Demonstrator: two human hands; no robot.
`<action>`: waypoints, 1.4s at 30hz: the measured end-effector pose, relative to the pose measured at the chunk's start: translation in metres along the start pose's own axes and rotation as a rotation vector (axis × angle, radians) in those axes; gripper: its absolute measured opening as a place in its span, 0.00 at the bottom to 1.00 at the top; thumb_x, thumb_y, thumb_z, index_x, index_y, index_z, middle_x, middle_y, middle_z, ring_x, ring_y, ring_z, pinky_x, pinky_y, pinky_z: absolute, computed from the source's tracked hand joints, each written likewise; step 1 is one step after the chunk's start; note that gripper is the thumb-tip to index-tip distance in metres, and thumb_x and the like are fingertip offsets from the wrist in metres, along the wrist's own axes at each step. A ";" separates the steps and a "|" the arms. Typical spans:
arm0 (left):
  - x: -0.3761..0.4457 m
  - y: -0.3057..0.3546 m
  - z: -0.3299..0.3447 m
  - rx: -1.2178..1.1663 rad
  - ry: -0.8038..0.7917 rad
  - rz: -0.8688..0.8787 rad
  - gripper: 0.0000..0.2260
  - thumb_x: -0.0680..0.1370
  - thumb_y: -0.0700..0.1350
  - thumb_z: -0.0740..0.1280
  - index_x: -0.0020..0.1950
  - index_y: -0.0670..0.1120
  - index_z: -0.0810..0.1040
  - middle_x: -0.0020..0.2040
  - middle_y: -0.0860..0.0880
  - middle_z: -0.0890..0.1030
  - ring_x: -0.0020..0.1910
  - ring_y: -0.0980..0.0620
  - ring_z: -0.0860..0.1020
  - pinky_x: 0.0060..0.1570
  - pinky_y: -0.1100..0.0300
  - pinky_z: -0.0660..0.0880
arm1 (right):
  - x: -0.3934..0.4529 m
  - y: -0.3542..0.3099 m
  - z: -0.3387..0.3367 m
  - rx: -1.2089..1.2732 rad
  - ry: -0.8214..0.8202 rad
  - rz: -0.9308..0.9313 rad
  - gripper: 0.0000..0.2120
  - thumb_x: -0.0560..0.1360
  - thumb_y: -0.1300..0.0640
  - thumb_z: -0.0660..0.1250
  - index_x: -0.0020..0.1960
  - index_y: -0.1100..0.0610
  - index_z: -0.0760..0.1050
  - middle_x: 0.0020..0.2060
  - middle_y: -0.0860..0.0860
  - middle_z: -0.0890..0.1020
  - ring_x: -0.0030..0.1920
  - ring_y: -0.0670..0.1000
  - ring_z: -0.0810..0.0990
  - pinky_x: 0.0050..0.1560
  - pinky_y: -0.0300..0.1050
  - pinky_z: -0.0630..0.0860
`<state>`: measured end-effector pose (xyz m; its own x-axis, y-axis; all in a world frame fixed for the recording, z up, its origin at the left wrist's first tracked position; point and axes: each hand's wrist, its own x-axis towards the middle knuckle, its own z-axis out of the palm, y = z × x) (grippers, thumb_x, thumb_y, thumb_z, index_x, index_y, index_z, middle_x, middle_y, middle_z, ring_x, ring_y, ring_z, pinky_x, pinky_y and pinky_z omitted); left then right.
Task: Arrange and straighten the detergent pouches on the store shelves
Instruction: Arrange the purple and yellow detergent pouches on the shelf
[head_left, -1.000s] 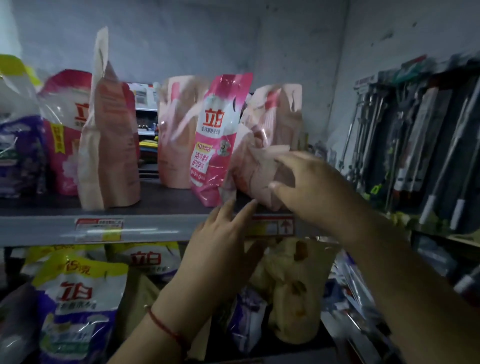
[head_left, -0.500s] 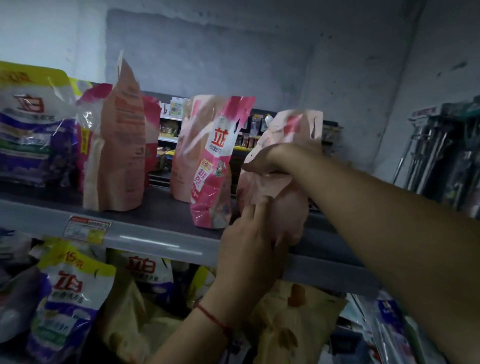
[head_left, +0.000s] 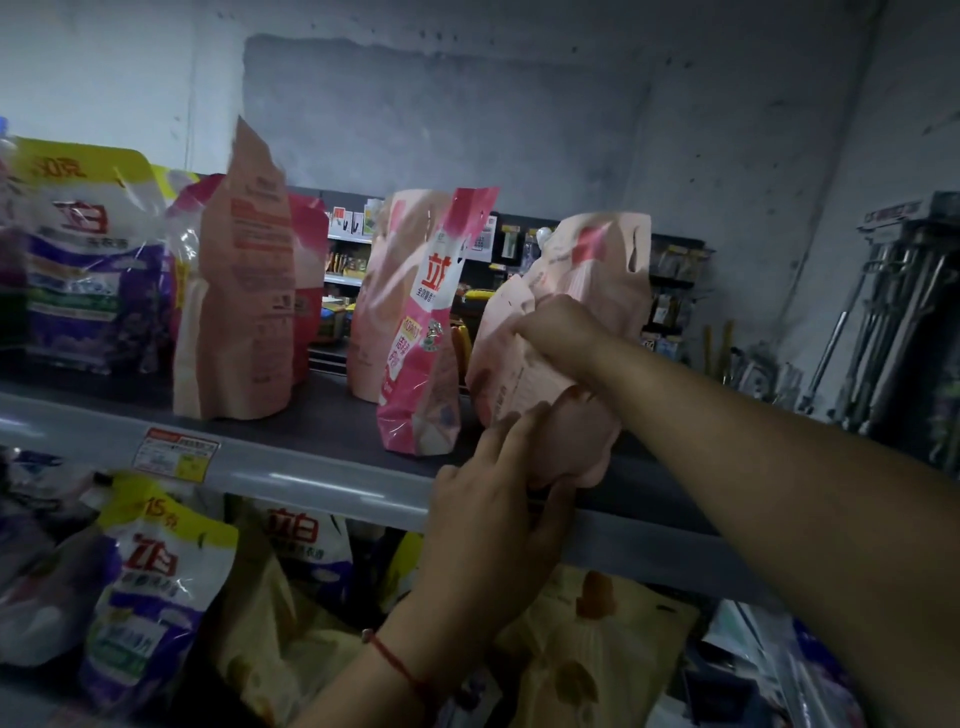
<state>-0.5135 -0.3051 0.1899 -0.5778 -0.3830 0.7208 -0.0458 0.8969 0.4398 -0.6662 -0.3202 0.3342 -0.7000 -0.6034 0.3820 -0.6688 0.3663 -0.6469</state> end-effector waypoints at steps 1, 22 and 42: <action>0.002 0.002 0.000 -0.053 -0.004 -0.023 0.28 0.80 0.59 0.62 0.77 0.62 0.54 0.73 0.60 0.66 0.63 0.57 0.72 0.61 0.57 0.70 | -0.002 0.000 -0.004 0.026 0.014 -0.007 0.12 0.76 0.55 0.66 0.56 0.61 0.76 0.42 0.57 0.82 0.34 0.52 0.79 0.32 0.47 0.76; 0.060 0.024 0.039 -0.528 -0.037 -0.167 0.55 0.68 0.55 0.77 0.73 0.72 0.33 0.78 0.50 0.57 0.72 0.46 0.66 0.63 0.43 0.75 | -0.070 0.053 -0.060 0.300 0.443 -0.255 0.08 0.78 0.48 0.66 0.44 0.51 0.77 0.36 0.48 0.81 0.35 0.46 0.79 0.35 0.41 0.73; 0.024 0.013 0.024 0.287 -0.104 0.062 0.35 0.77 0.61 0.62 0.80 0.58 0.49 0.79 0.42 0.56 0.75 0.39 0.61 0.70 0.40 0.66 | -0.130 0.105 -0.030 0.371 0.280 -0.050 0.27 0.78 0.54 0.66 0.75 0.47 0.63 0.67 0.46 0.76 0.65 0.45 0.75 0.63 0.47 0.75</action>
<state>-0.5477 -0.2971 0.2000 -0.6663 -0.3142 0.6763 -0.2276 0.9493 0.2168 -0.6534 -0.1820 0.2367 -0.7437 -0.3811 0.5492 -0.6044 0.0326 -0.7960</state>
